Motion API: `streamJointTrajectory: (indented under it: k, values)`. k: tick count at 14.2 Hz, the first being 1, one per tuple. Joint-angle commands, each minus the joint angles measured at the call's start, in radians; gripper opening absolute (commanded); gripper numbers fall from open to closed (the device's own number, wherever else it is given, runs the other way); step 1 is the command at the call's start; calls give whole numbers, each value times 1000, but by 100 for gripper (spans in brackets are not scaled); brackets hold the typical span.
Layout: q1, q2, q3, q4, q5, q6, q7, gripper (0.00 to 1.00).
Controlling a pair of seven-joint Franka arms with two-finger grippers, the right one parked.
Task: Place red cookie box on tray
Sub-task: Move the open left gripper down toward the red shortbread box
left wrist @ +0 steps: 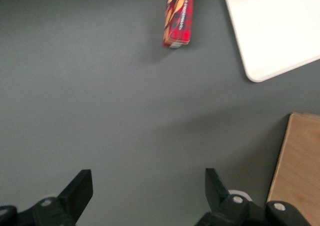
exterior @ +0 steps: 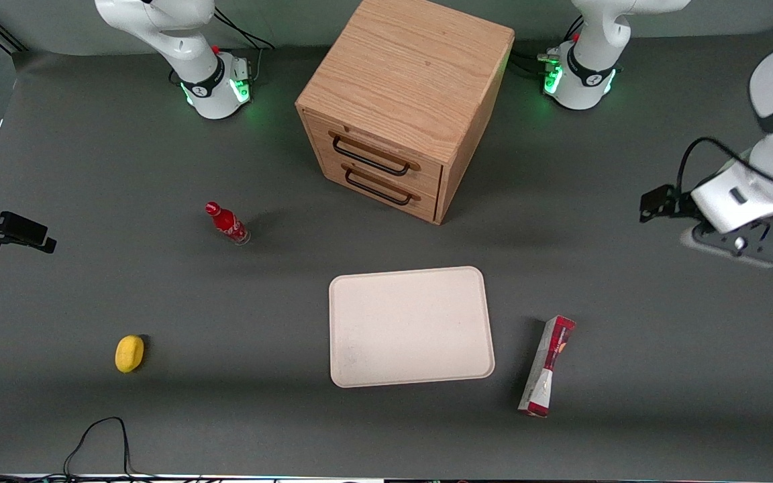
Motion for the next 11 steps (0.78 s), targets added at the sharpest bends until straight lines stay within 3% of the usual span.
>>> streamJointTrajectory:
  k: [1,4,9,11]
  values:
    - [-18,184,7,194,-66,-20,-22,99]
    - [-75,322,10,297,-68,52,-111,99]
    - [-176,509,15,300,-51,414,-263,99]
    - [-208,571,50,294,1,544,-286,99]
